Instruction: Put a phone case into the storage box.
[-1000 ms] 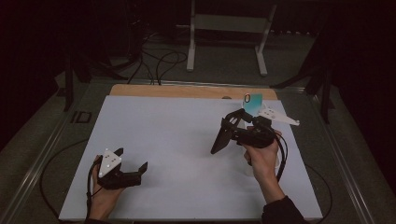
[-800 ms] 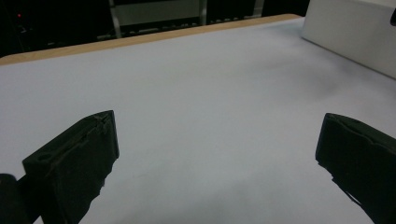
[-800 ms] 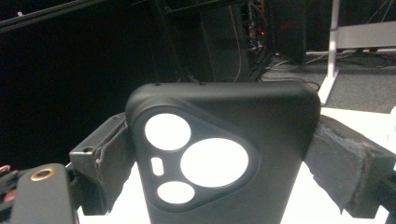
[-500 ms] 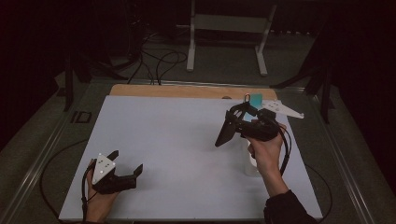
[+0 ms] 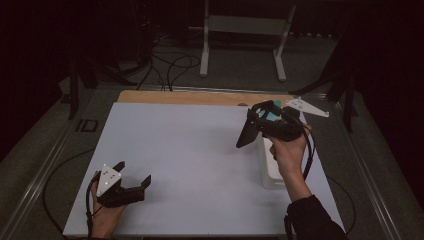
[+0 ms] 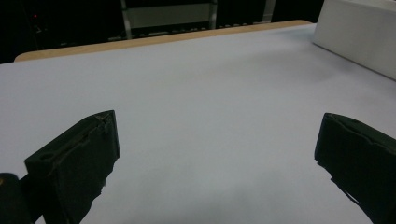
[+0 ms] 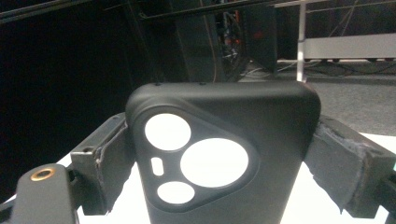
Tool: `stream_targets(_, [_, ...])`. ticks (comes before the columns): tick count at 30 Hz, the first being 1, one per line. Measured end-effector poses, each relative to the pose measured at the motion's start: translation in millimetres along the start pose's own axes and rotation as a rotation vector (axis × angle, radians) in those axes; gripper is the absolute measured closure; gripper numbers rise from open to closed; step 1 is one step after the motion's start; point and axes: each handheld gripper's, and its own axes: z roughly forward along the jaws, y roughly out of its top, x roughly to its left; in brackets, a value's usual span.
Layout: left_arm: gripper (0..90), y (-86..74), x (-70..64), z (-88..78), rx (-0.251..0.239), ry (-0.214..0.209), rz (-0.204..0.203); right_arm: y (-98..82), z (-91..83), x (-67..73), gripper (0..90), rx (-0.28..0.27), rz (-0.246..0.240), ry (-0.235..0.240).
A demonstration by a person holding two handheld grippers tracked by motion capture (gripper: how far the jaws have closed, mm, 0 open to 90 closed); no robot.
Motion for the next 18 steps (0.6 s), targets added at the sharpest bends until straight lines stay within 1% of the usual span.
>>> stream_targets(7, [0.4,-0.1,2.1,-1.2,-0.004,0.006,-0.011,6.0,3.8,-7.7,14.0,-0.005,0.0,-0.033])
stream_targets(11, [0.4,-0.2,2.0,-0.9,-0.002,0.002,-0.012,7.2,6.0,-10.9,14.1,-0.003,-0.001,-0.046])
stream_targets(14, [0.4,-0.4,2.3,-0.8,-0.002,0.002,-0.013,9.2,8.7,-14.2,14.2,-0.006,0.006,-0.06])
stream_targets(18, [0.4,-0.4,3.4,-1.1,-0.001,-0.002,-0.022,12.0,11.3,-16.3,14.2,-0.006,0.006,-0.075])
